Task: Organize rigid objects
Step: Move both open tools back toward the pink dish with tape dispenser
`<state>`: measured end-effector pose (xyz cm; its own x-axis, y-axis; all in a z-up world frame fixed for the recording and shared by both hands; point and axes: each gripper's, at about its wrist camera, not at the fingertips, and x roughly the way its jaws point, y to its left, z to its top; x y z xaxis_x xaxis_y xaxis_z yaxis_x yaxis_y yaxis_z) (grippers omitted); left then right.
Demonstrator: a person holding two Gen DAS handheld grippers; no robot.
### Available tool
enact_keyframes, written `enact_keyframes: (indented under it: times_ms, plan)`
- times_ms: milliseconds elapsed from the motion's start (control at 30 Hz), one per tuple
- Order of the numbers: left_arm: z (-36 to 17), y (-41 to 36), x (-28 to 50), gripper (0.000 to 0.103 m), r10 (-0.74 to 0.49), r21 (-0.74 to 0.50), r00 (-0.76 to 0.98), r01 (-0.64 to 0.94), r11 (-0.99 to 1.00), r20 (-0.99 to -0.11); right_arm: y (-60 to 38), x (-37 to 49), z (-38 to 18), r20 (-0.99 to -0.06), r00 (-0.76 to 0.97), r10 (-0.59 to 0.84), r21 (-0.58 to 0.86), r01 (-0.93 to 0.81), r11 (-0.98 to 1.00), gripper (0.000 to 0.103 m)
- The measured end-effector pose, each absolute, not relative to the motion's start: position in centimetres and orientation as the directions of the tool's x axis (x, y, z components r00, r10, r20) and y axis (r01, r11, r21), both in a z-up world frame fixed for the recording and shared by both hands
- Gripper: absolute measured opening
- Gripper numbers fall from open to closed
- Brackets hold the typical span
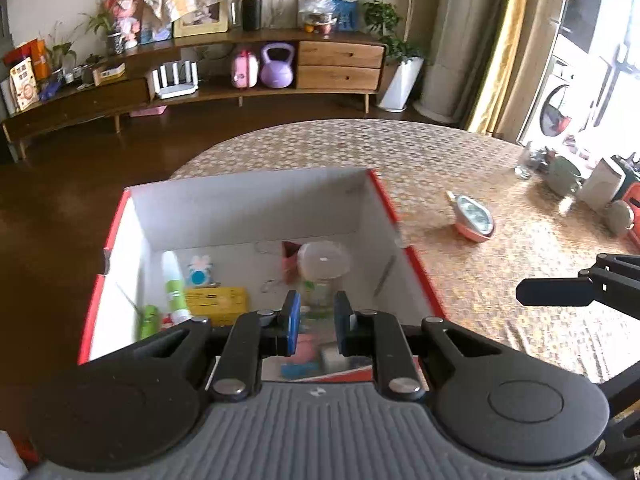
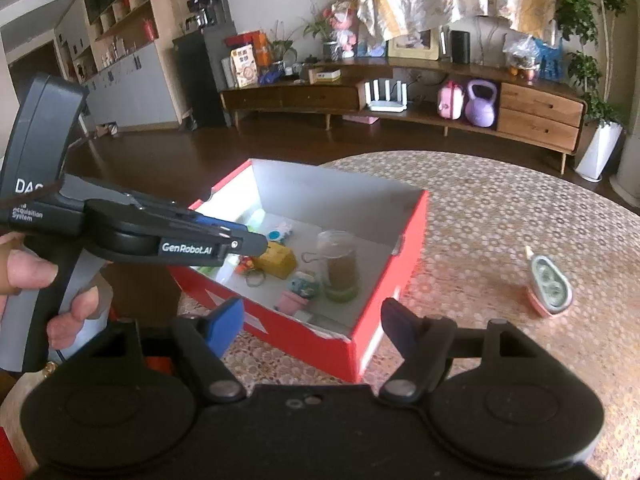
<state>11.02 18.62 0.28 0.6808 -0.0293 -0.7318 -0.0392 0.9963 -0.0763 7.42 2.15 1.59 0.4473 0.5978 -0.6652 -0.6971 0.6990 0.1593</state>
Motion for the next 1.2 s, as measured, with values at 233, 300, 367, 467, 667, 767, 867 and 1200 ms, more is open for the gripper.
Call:
enact_keyframes:
  times_ms: [233, 300, 367, 467, 667, 767, 867, 1200]
  plan:
    - [0.6, 13.9, 11.4, 0.017, -0.086, -0.085, 0.681, 0.036, 0.996, -0.727, -2.1, 7.5, 1.6, -0.644, 0.492, 0.586, 0.148, -0.671, 0.726, 0.081]
    - [0.4, 12.7, 11.7, 0.017, -0.102, -0.090, 0.678, 0.053, 0.995, -0.728, -3.3, 7.4, 1.5, -0.632, 0.510, 0.584, 0.133, -0.671, 0.729, 0.083]
    - [0.2, 11.5, 11.9, 0.017, -0.112, -0.096, 0.675, 0.062, 0.994, -0.729, -4.3, 7.1, 1.3, -0.622, 0.529, 0.577, 0.111, -0.669, 0.735, 0.083]
    - [-0.3, 9.7, 12.6, 0.018, -0.127, -0.103, 0.669, 0.076, 0.992, -0.732, -6.0, 7.0, 1.1, -0.615, 0.547, 0.568, 0.094, -0.665, 0.741, 0.086]
    - [-1.1, 6.1, 14.1, 0.057, -0.148, -0.097, 0.672, 0.114, 0.989, -0.726, -9.2, 7.9, 0.2, -0.615, 0.572, 0.543, 0.084, -0.637, 0.767, 0.086]
    - [-1.4, 4.3, 14.8, 0.062, -0.146, -0.081, 0.678, 0.127, 0.989, -0.721, -10.8, 8.7, -0.4, -0.623, 0.577, 0.528, 0.088, -0.619, 0.780, 0.086]
    - [-1.8, 2.9, 16.4, 0.064, -0.154, -0.085, 0.668, 0.135, 0.987, -0.728, -12.3, 9.7, -1.1, -0.625, 0.590, 0.511, 0.079, -0.604, 0.793, 0.090]
    - [-4.2, -0.6, 23.3, 0.082, -0.140, -0.102, 0.641, 0.097, 0.990, -0.755, -14.9, 14.0, -4.0, -0.634, 0.613, 0.472, 0.033, -0.589, 0.808, 0.098]
